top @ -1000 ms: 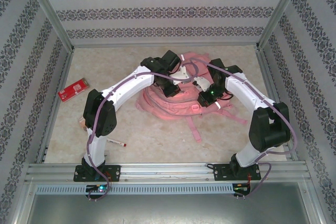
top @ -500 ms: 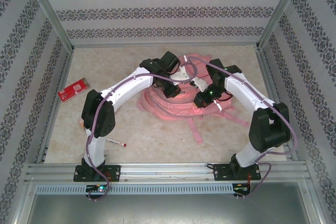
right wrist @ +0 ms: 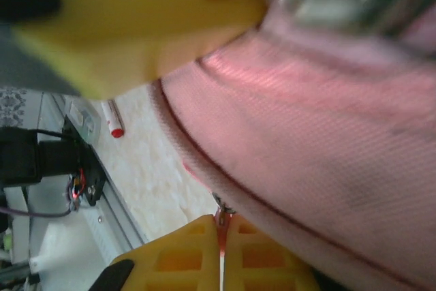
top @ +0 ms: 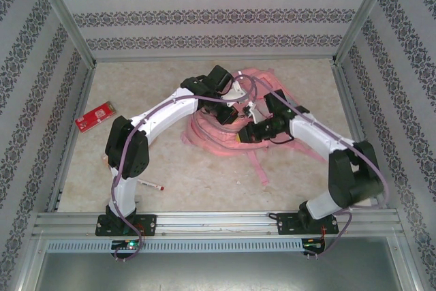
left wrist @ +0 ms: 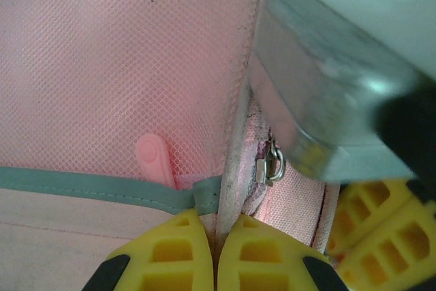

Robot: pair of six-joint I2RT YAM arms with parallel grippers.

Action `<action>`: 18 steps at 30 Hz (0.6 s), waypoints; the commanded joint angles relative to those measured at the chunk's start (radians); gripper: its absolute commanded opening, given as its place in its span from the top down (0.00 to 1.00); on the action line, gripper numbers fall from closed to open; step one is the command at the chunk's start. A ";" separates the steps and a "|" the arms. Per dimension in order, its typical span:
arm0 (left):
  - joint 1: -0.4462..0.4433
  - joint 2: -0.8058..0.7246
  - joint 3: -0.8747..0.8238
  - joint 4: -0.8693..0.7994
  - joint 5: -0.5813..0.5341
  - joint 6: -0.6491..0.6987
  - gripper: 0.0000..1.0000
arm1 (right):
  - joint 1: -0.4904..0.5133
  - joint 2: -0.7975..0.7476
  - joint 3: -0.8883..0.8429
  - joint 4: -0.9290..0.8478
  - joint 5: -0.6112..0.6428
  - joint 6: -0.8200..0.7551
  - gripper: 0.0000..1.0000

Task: Pack the student bag

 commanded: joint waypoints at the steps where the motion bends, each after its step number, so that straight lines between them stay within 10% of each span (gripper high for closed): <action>1: -0.004 -0.025 0.016 0.197 0.073 -0.060 1.00 | 0.043 -0.097 -0.136 0.394 0.027 0.270 0.85; 8: -0.002 -0.038 -0.008 0.185 0.083 -0.032 1.00 | 0.033 -0.268 -0.198 0.284 0.162 0.027 0.59; 18: 0.005 -0.047 -0.062 0.191 0.146 0.024 1.00 | 0.032 -0.628 -0.398 0.405 0.474 -0.618 0.54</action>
